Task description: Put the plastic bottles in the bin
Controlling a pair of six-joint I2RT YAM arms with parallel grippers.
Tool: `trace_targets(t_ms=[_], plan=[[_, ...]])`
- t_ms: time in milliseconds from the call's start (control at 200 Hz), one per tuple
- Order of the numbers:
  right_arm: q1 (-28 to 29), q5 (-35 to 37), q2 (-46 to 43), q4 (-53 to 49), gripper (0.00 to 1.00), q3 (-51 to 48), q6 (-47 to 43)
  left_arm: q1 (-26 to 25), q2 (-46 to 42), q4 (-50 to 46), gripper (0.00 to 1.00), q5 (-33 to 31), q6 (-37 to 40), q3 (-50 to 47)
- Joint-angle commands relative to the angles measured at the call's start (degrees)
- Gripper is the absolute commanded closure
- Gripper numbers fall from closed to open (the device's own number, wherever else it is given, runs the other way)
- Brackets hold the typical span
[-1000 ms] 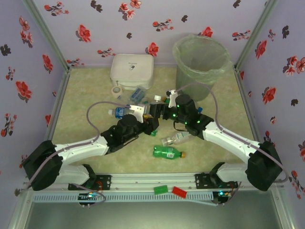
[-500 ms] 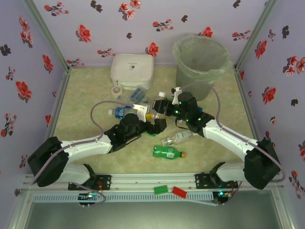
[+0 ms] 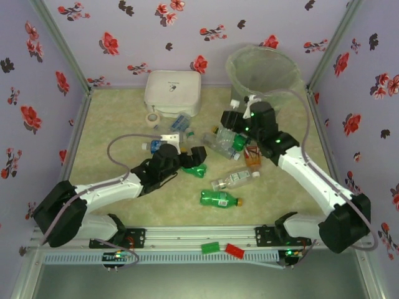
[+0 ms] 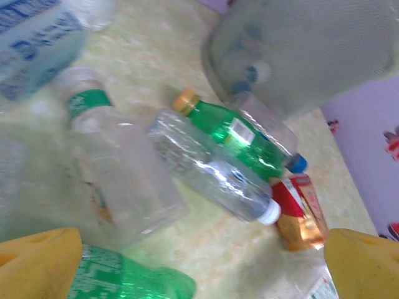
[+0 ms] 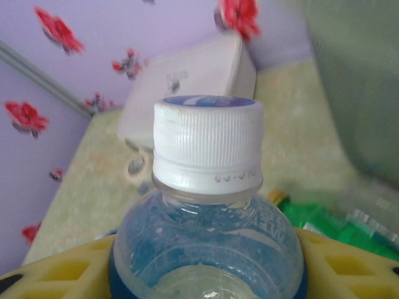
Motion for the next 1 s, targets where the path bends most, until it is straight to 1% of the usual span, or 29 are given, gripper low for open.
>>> trace_targets(t_ms=[0, 120, 245, 355, 480, 610, 715, 805, 890, 920, 995], plan=[[-2.08, 4.22, -1.06, -2.43, 0.47, 6.84, -6.66, 1.09, -2.87, -3.19, 0.0, -1.82, -2.85, -1.6], [-4.83, 7.15, 1.31, -1.71, 0.48, 14.38, -10.36, 1.35, -4.86, -3.16, 0.0, -2.04, -2.99, -3.29], [-9.93, 7.49, 7.43, -0.96, 0.48, 23.59, -10.56, 1.56, -5.94, -2.95, 0.0, -2.33, -4.06, -4.79], [-13.64, 9.89, 13.8, 0.17, 0.48, 29.21, -10.25, 1.6, -8.35, -4.28, 0.0, -2.33, -4.23, -5.52], [-16.7, 11.02, 20.51, 1.36, 0.48, 32.67, -9.17, 1.63, -14.44, -8.21, 0.0, -3.04, -4.5, -7.47], [-17.43, 10.84, 26.11, 2.16, 0.48, 34.02, -9.02, 1.97, -22.59, -15.7, 0.0, -6.27, -3.95, -9.75], [-17.41, 8.87, 30.97, -0.74, 0.46, 36.48, -8.15, 2.71, -28.49, -19.86, 0.0, -8.88, -3.11, -11.58], [-17.41, 8.11, 34.14, -2.19, 0.43, 37.56, -7.23, 3.72, -31.52, -18.82, 0.0, -9.25, -3.19, -13.92], [-17.4, 8.1, 36.66, -3.87, 0.39, 39.16, -6.4, 3.91, -32.17, -17.98, 0.0, -9.1, -3.61, -14.8], [-17.4, 7.98, 37.67, -4.66, 0.35, 40.13, -6.14, 3.96, -32.05, -18.4, 0.0, -9.13, -3.55, -14.64], [-17.41, 7.83, 39.8, -7.2, 0.23, 42.97, -5.57, 4.42, -31.74, -20.44, 0.0, -9.25, -2.91, -14.12]])
